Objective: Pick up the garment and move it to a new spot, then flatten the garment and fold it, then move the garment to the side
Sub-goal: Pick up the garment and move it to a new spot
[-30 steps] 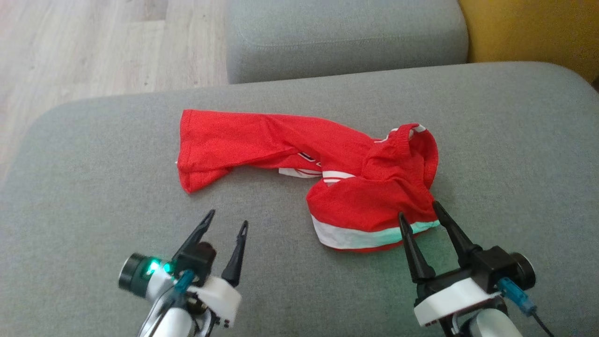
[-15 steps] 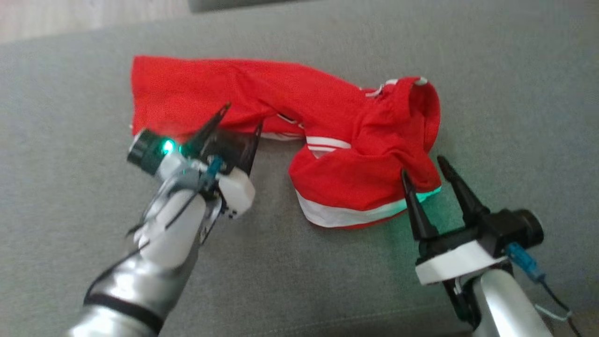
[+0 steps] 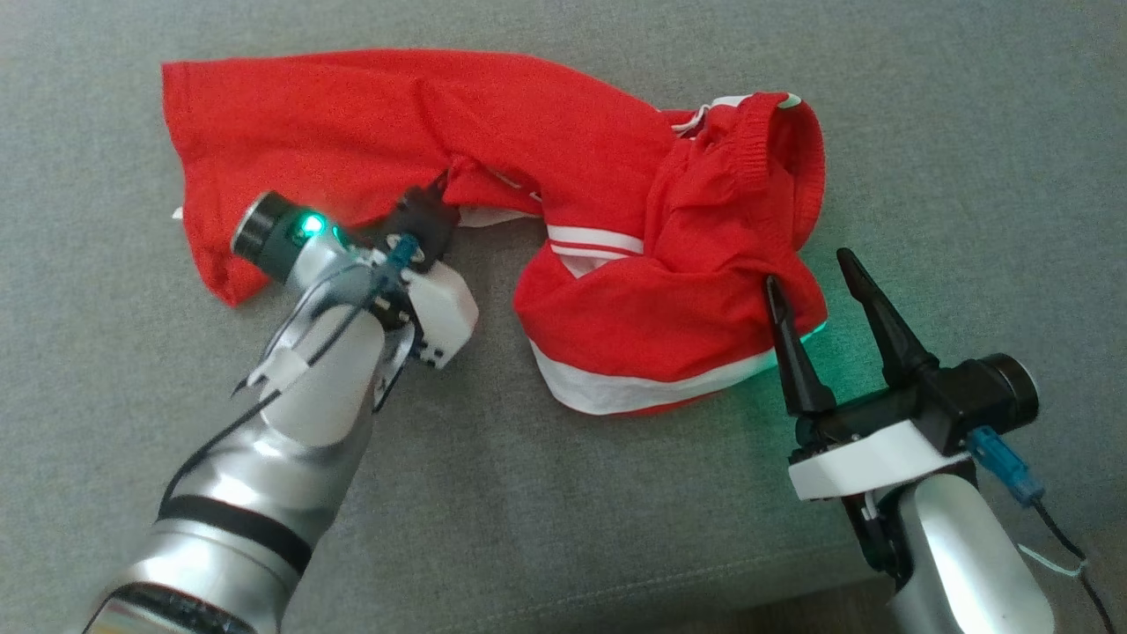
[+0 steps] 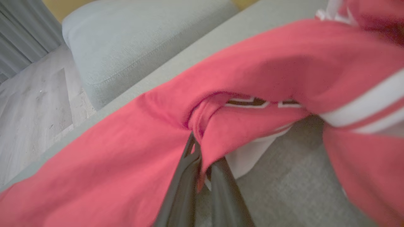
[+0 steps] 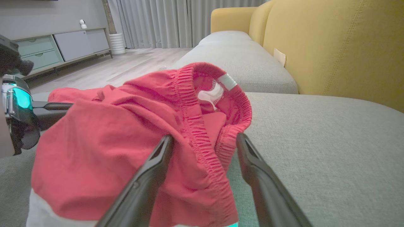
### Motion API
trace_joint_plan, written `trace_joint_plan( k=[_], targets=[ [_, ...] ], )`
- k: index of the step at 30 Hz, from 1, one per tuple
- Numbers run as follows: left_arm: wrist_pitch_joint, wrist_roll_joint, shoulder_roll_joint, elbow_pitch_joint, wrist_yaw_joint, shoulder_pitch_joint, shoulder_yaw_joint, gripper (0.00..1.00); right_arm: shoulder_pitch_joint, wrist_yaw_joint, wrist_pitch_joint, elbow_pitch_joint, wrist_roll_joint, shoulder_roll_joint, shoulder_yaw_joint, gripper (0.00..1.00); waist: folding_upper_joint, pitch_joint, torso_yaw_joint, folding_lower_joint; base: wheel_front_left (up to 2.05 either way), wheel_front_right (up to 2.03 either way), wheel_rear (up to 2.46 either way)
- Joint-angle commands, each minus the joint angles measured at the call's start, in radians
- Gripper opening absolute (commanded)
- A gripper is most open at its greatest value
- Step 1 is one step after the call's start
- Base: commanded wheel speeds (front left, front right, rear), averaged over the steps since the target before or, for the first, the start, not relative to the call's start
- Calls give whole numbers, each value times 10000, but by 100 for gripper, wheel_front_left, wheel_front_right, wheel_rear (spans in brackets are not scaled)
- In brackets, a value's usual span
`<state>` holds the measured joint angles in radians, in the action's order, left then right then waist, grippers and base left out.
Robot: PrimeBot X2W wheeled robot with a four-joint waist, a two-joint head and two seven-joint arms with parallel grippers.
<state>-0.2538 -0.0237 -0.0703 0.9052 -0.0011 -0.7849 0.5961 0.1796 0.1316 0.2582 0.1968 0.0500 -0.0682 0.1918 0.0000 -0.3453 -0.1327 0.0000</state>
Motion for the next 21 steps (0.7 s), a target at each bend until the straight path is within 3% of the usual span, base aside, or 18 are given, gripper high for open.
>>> trace_joint_plan(
  k=[1,6,14,21],
  targets=[
    [-80,326,-169,-716,8,-390,-497,0,172,-9,36,-338,1,-21,197,100,0,127,38,0,0,0,0],
    [-80,1356,-56,-2023,-211,-169,-1368,0,31,-9,36,-299,-13,1,118,100,0,495,260,0,0,0,0],
    [-80,3223,26,-3439,-1019,69,-3544,0,-446,-9,36,-110,121,108,248,100,0,1660,691,0,0,0,0],
    [-80,3725,-1055,-3639,-1193,152,-4831,0,-915,-9,36,-13,219,169,274,100,0,2384,1103,0,0,0,0]
  ],
)
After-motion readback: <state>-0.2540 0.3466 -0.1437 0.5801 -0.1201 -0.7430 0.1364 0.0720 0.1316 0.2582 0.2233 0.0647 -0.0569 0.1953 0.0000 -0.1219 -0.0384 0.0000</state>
